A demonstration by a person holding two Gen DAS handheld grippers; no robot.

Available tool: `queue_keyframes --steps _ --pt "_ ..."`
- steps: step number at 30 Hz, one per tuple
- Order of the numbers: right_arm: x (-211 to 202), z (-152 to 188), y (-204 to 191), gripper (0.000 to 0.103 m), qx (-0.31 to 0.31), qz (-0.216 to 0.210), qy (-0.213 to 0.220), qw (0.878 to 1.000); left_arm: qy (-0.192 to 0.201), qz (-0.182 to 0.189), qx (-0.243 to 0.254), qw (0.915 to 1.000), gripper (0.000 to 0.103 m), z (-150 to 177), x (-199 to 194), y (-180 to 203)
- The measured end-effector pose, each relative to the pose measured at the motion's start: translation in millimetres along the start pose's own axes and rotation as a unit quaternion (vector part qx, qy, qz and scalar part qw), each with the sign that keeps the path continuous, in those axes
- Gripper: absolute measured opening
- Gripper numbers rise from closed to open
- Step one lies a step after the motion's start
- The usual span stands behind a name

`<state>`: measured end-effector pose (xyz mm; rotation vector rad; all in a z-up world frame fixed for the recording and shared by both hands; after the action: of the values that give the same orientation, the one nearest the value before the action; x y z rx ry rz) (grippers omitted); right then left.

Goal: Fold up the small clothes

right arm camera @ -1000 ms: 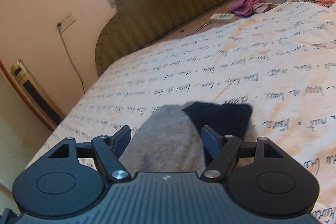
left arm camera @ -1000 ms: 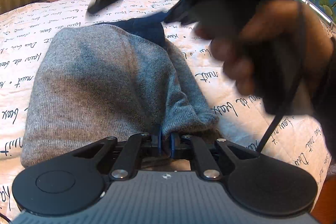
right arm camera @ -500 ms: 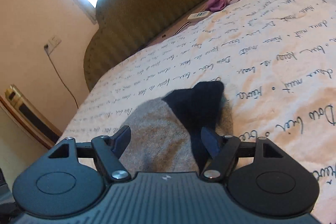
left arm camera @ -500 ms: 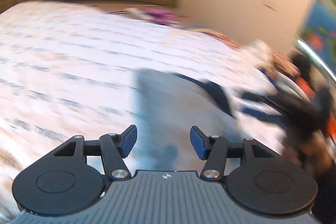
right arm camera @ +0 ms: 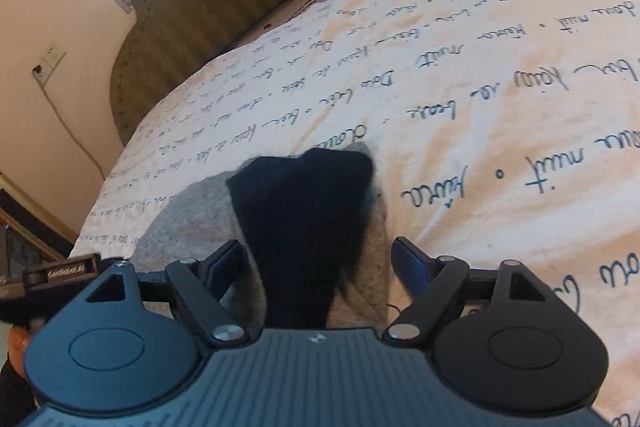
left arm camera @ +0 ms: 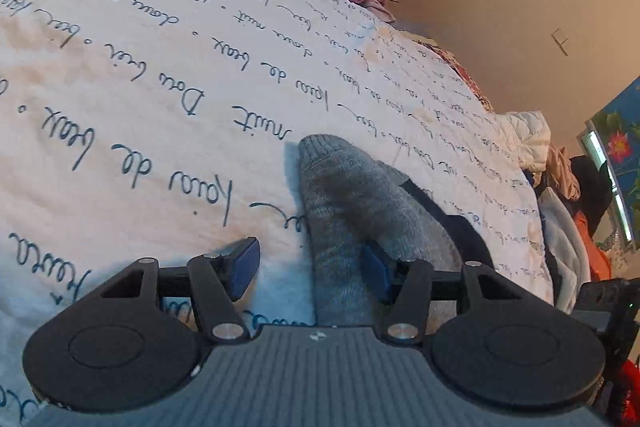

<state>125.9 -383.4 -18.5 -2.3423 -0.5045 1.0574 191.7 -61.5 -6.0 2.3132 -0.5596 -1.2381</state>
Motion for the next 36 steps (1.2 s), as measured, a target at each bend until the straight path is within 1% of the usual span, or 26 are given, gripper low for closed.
queue_keyframes --steps 1,2,4,7,9,10,11,12,14,16,17,18,19,20,21,22,23,24,25,26,27,28,29,32,33,36 --pt "1.2 1.4 0.3 0.054 -0.002 -0.005 -0.001 1.0 -0.001 0.01 0.005 0.9999 0.056 -1.0 1.3 1.6" --pt "1.7 2.5 0.5 0.044 -0.005 -0.008 -0.001 1.0 0.0 0.02 0.01 0.9998 0.055 -1.3 2.7 3.2" --pt "-2.7 3.8 -0.1 0.04 -0.015 -0.009 0.005 1.0 0.003 0.045 -0.007 0.999 0.055 -1.0 2.2 -1.7" --pt "-5.8 4.4 5.1 0.04 -0.005 -0.024 0.004 1.0 -0.001 0.08 -0.057 0.9951 0.056 5.4 -2.1 -23.7" --pt "-5.3 2.9 12.0 0.041 0.01 -0.038 0.002 0.999 -0.004 0.112 -0.098 0.9889 0.056 8.6 -4.8 -40.2" --pt "-4.7 2.2 15.0 0.045 0.021 -0.044 0.0 0.999 -0.003 0.133 -0.118 0.9841 0.056 9.1 -6.6 -46.5" --pt "-3.8 1.9 19.0 0.051 0.034 -0.053 -0.001 0.998 -0.001 0.152 -0.131 0.9797 0.058 9.8 -7.7 -50.4" --pt "-2.5 2.0 23.4 0.054 0.048 -0.064 -0.001 0.997 -0.005 0.169 -0.138 0.976 0.062 8.8 -6.8 -51.2" --pt "-1.2 2.4 29.8 0.063 0.068 -0.085 0.0 0.994 -0.012 0.195 -0.139 0.971 0.064 5.2 -3.7 -47.3" --pt "-0.9 2.0 31.1 0.068 0.075 -0.098 0.0 0.992 -0.006 0.219 -0.136 0.9664 0.064 0.2 -3.3 -40.3" --pt "-0.3 1.9 30.7 0.068 0.077 -0.097 0.0 0.992 -0.002 0.219 -0.132 0.9666 0.066 -2.1 -2.1 -36.5" --pt "0.6 2.0 29.7 0.068 0.075 -0.094 -0.002 0.993 -0.003 0.203 -0.126 0.971 0.066 -4.2 1.0 -31.5" --pt "1.1 1.9 28.2 0.068 0.069 -0.091 -0.004 0.993 -0.012 0.171 -0.12 0.978 0.065 -5.7 6.9 -27.6" --pt "1.6 2.0 27.0 0.068 0.064 -0.088 -0.007 0.994 -0.029 0.134 -0.114 0.9839 0.064 -5.6 17.2 -25.2" --pt "2.4 1.8 25.8 0.068 0.06 -0.086 -0.01 0.994 -0.039 0.12 -0.108 0.9862 0.056 -4.6 26.0 -23.7" --pt "3.0 1.4 25.1 0.068 0.057 -0.086 -0.012 0.995 -0.036 0.111 -0.098 0.9884 0.052 -4.1 29.9 -21.3" --pt "4.4 0.9 23.3 0.067 0.054 -0.084 -0.014 0.995 -0.034 0.103 -0.091 0.99 0.043 -4.4 31.0 -18.3" --pt "4.9 0.8 21.2 0.062 0.05 -0.077 -0.016 0.996 -0.031 0.092 -0.087 0.9914 0.036 -5.3 31.5 -15.2" --pt "6.1 0.7 18.3 0.041 0.041 -0.068 -0.024 0.997 -0.025 0.085 -0.077 0.993 0.034 -4.4 29.4 -11.3" --pt "6.3 1.2 15.3 0.033 0.035 -0.067 -0.028 0.997 -0.016 0.077 -0.061 0.9951 0.031 -3.5 25.7 -6.0" --pt "3.9 2.1 10.8 0.032 0.03 -0.064 -0.023 0.997 -0.006 0.067 -0.048 0.9966 0.028 -1.8 20.3 -1.6" --pt "0.7 2.6 4.5 0.03 0.019 -0.062 -0.017 0.998 -0.001 0.067 -0.043 0.9968 0.027 -0.7 14.0 0.4" --pt "-2.8 2.9 -2.8 0.029 0.009 -0.062 -0.011 0.998 0.004 0.072 -0.043 0.9965 0.026 -0.8 5.1 0.6" --pt "-8.9 0.6 -23.3 0.029 0.006 -0.084 0.0 0.996 0.019 0.086 -0.041 0.9953 0.023 -7.7 -27.5 -4.5" --pt "-8.2 -0.6 -31.1 0.029 0.005 -0.096 0.002 0.995 0.023 0.084 -0.035 0.9955 0.023 -13.1 -38.1 -7.5" --pt "7.2 -8.0 -53.5 0.028 0.011 -0.132 0.003 0.991 0.035 0.049 -0.015 0.9981 0.023 -33.1 -55.3 -17.4"
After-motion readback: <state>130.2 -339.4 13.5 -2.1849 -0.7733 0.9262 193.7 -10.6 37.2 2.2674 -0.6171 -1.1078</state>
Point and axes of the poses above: each gripper's, at about its wrist camera, not at the fingertips, and x roughly the way its jaws point, y to its right, z to its underside, the point moved 1 cm from there along x, roughly the way its jaws point
